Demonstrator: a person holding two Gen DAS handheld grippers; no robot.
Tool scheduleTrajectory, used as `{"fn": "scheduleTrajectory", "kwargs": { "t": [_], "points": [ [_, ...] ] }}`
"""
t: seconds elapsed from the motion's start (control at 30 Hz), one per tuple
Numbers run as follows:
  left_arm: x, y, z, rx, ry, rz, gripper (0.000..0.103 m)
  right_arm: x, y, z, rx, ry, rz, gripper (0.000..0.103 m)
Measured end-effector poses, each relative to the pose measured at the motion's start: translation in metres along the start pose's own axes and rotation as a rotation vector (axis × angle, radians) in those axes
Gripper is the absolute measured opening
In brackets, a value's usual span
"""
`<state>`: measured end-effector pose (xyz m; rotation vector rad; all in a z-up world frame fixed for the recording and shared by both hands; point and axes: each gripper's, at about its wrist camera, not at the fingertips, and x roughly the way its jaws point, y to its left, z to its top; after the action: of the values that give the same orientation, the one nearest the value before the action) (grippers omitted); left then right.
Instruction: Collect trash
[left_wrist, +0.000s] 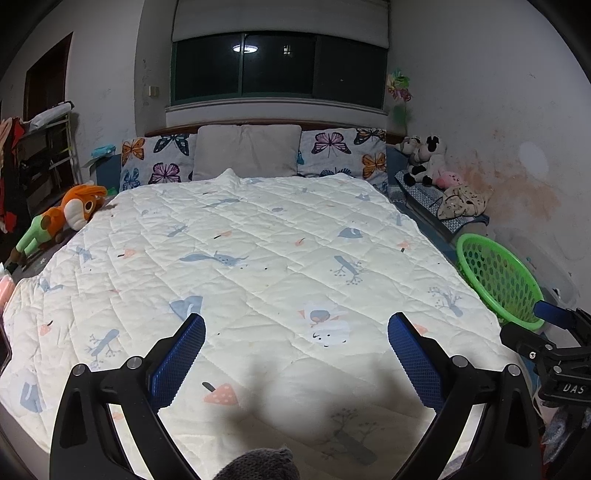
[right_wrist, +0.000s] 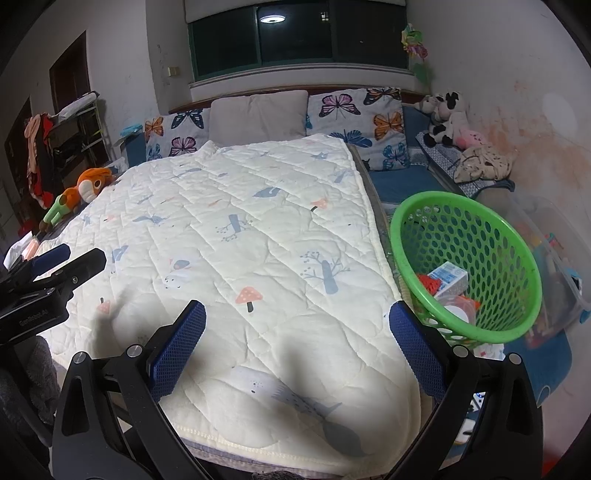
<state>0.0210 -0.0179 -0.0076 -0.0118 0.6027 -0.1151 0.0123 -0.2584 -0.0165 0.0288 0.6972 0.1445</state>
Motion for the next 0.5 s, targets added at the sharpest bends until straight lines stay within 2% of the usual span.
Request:
{"fn": "scheduleTrajectory", "kwargs": {
  "t": [0.5],
  "points": [
    [-0.0005, 0.0015, -0.0017, -0.014, 0.018, -0.005, 0.096, -0.0020, 0.0020, 0.0031, -0.001, -0.002, 0.004, 0.099]
  ]
}}
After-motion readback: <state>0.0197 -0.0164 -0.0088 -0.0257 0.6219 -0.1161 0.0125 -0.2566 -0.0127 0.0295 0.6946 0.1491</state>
